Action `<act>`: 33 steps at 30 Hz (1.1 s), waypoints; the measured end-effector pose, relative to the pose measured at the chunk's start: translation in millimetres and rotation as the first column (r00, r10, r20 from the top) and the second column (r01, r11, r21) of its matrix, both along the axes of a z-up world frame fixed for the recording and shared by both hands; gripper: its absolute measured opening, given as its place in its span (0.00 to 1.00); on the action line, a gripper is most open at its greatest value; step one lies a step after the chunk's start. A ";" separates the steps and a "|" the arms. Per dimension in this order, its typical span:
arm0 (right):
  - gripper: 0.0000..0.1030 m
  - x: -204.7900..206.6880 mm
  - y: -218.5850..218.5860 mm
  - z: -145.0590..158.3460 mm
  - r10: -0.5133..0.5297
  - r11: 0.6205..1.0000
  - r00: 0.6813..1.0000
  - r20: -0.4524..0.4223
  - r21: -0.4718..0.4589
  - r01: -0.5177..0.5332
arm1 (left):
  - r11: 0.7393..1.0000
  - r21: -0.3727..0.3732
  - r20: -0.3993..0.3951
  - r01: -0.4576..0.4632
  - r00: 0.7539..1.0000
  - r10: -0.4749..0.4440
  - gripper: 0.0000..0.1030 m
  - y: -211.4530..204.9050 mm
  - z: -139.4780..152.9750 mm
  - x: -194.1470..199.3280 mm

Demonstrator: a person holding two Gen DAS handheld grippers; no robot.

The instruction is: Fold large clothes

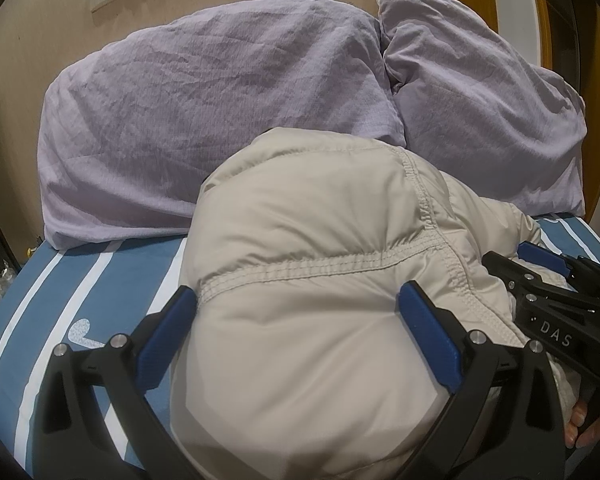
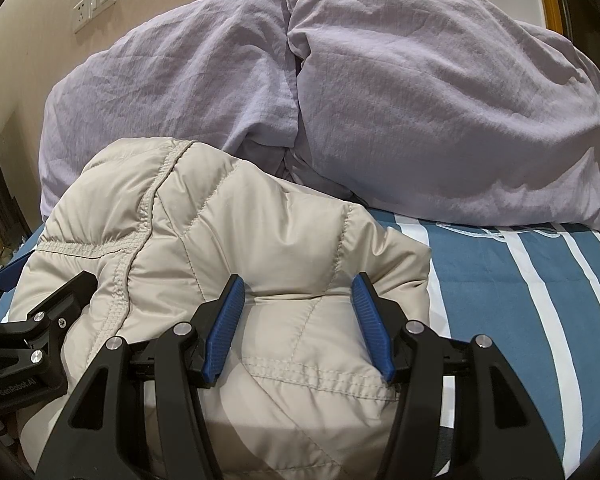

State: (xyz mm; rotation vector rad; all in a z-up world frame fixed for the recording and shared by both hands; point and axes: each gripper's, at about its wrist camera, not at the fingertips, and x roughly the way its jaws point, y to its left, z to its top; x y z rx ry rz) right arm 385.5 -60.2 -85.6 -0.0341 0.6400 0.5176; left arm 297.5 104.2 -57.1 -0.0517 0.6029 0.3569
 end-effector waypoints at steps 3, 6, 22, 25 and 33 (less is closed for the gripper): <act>0.56 0.0 -1.0 0.0 0.001 1.000 1.000 0.000 0.000 -0.001 | 1.000 0.000 0.000 0.001 1.000 -0.001 0.98 0.0 0.1 -0.2; 0.56 -0.2 -0.4 0.0 0.001 1.000 1.000 0.002 0.002 -0.001 | 1.000 0.000 0.001 0.001 1.000 -0.001 0.98 0.0 -0.2 -0.2; 0.72 -23.9 -21.3 11.4 -0.010 1.000 1.000 -0.024 -0.008 0.009 | 0.996 -0.087 -0.005 -0.024 1.000 0.023 0.98 6.4 7.3 -23.4; 0.82 -37.4 -40.4 14.7 -0.014 1.000 0.998 -0.058 -0.012 0.013 | 0.992 -0.126 -0.010 -0.015 1.000 0.013 0.98 1.9 14.5 -46.2; 0.96 -100.5 -98.0 27.3 -0.007 1.000 0.988 -0.155 -0.020 0.004 | 0.996 -0.063 -0.039 0.059 0.997 -0.061 0.98 -36.8 32.8 -122.6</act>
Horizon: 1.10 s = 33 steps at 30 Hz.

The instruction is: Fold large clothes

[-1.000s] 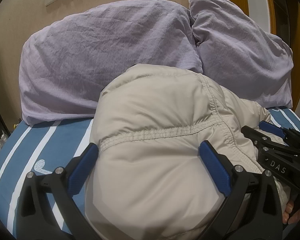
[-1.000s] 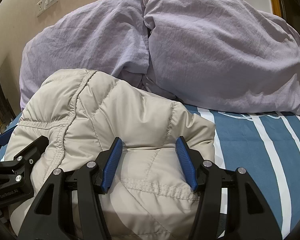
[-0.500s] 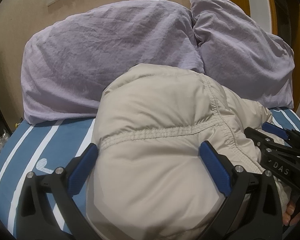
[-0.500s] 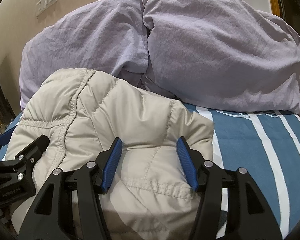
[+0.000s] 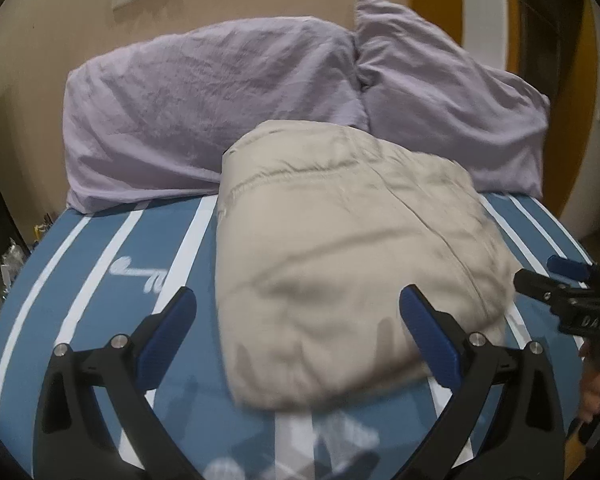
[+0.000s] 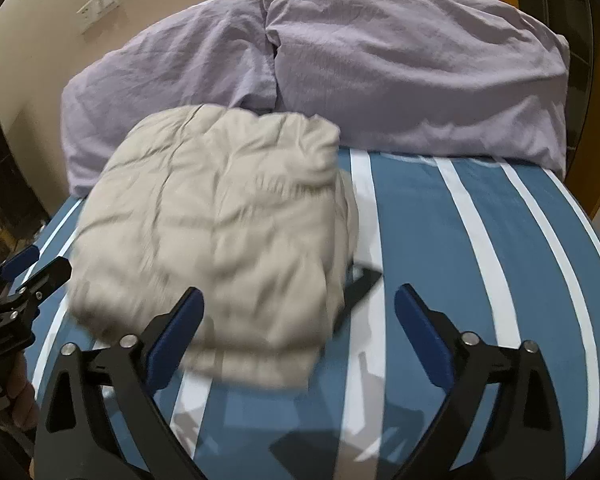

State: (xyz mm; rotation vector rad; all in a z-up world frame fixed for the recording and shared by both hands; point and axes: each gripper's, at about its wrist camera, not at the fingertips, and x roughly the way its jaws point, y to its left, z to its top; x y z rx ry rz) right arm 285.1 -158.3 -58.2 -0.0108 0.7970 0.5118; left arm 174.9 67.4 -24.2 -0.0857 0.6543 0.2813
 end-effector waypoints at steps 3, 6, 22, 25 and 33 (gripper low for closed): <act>0.99 -24.9 -10.7 3.7 0.020 1.000 1.000 -0.016 0.001 -0.020 | 1.000 -0.024 -0.012 0.019 1.000 -0.019 0.98 -11.0 2.6 -26.0; 0.99 -49.7 -19.4 6.0 0.047 0.999 0.998 -0.050 0.019 -0.046 | 0.998 -0.062 -0.036 0.017 0.999 -0.019 0.98 -18.3 1.5 -44.9; 0.99 -101.4 -25.6 14.3 0.131 0.989 0.987 -0.095 0.075 -0.125 | 0.978 -0.207 -0.086 -0.009 0.996 -0.009 0.98 -27.9 -4.3 -100.0; 0.99 -103.8 -25.4 15.0 0.133 0.989 0.987 -0.094 0.076 -0.126 | 0.977 -0.214 -0.088 -0.008 0.996 -0.011 0.98 -28.2 -4.0 -101.8; 0.99 -110.1 -22.0 17.9 0.141 0.988 0.986 -0.089 0.081 -0.134 | 0.975 -0.223 -0.080 -0.005 0.997 -0.013 0.98 -30.0 0.0 -105.7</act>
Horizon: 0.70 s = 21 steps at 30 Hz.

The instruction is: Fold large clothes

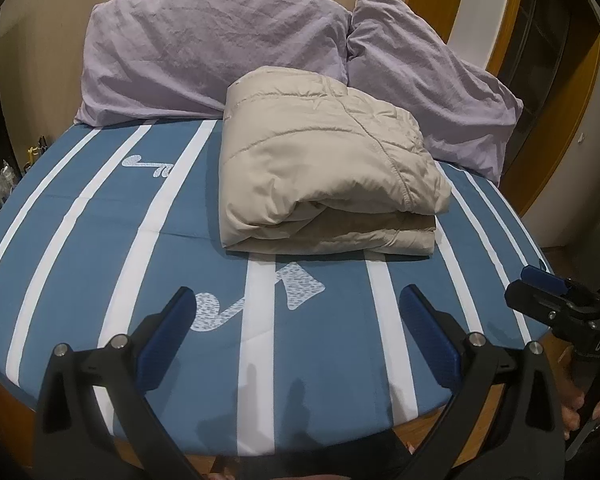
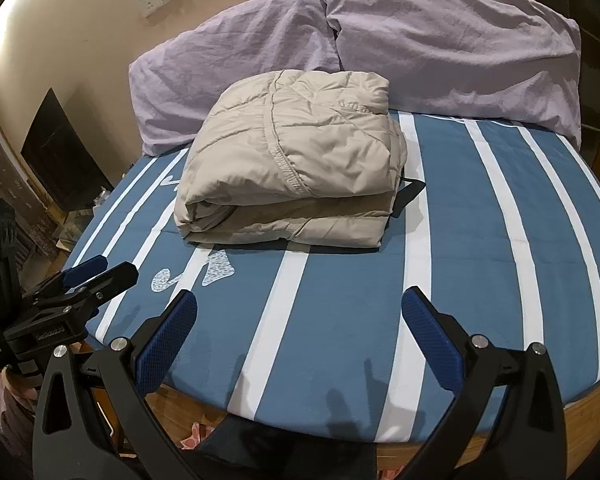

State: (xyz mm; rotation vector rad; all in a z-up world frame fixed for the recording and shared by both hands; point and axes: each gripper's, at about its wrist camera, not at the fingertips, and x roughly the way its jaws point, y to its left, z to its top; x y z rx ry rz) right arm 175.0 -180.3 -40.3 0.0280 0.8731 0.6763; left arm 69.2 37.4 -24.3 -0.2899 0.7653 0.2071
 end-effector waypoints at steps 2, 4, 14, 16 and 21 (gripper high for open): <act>0.99 -1.7 0.3 1.4 0.002 1.000 1.000 0.002 0.002 -0.002 | 1.000 0.005 0.001 0.001 1.000 -0.001 0.98 -1.3 1.1 -0.3; 0.99 -2.8 0.4 2.6 0.003 1.000 1.000 0.006 0.003 -0.003 | 1.000 0.008 0.002 0.002 1.000 -0.002 0.98 -1.9 1.6 0.1; 0.99 -2.8 -0.1 4.0 -0.001 1.000 1.000 0.004 0.008 0.001 | 1.000 -0.002 -0.002 0.007 1.000 -0.007 0.98 -2.7 3.7 3.5; 0.99 -2.5 -0.6 4.2 -0.001 1.000 1.000 0.005 0.007 0.001 | 1.000 -0.004 -0.003 0.009 1.000 -0.009 0.98 -3.6 3.6 4.4; 0.99 -2.3 -0.9 4.3 -0.001 1.000 1.000 0.004 0.008 0.001 | 1.000 -0.003 -0.003 0.012 1.000 -0.012 0.98 -4.7 2.7 4.6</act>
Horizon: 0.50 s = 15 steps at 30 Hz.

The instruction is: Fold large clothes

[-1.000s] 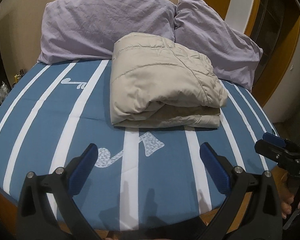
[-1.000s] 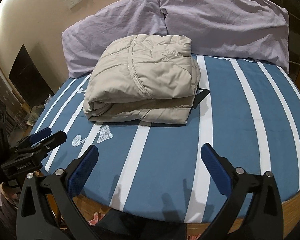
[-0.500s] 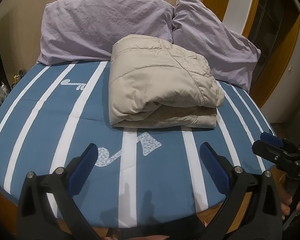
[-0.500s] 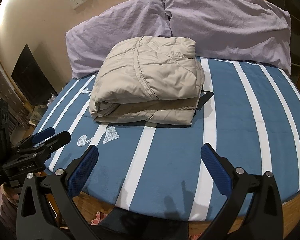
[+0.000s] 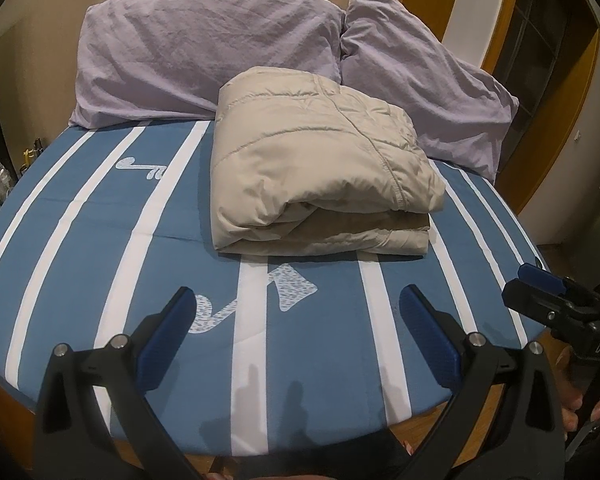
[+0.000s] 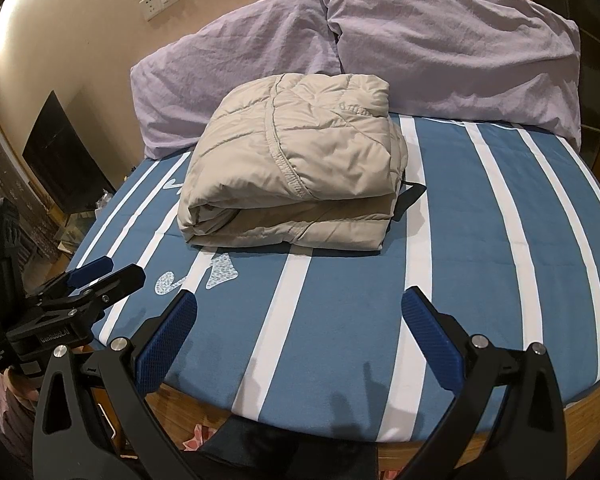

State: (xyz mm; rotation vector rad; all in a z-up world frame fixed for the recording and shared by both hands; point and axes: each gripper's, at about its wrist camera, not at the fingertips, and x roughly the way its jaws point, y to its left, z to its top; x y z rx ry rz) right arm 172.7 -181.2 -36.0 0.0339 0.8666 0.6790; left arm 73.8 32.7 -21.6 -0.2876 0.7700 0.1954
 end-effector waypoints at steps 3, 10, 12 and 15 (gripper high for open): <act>0.99 0.3 0.1 -0.3 0.000 1.000 1.000 0.001 -0.001 0.000 | 1.000 0.000 0.002 0.001 1.000 -0.001 0.98 -0.3 0.0 0.1; 0.99 0.1 0.3 0.3 0.001 1.000 1.000 0.002 -0.002 -0.001 | 1.000 -0.015 0.005 0.007 1.000 -0.007 0.98 0.3 1.1 1.2; 0.99 0.0 0.5 0.7 0.000 1.000 1.000 0.002 -0.001 0.000 | 1.000 -0.016 0.006 0.008 1.000 -0.008 0.98 0.1 1.1 1.4; 0.99 0.4 0.8 1.3 -0.001 1.000 1.000 0.001 -0.001 0.001 | 1.000 -0.016 0.005 0.010 1.000 -0.010 0.98 -0.8 1.1 2.2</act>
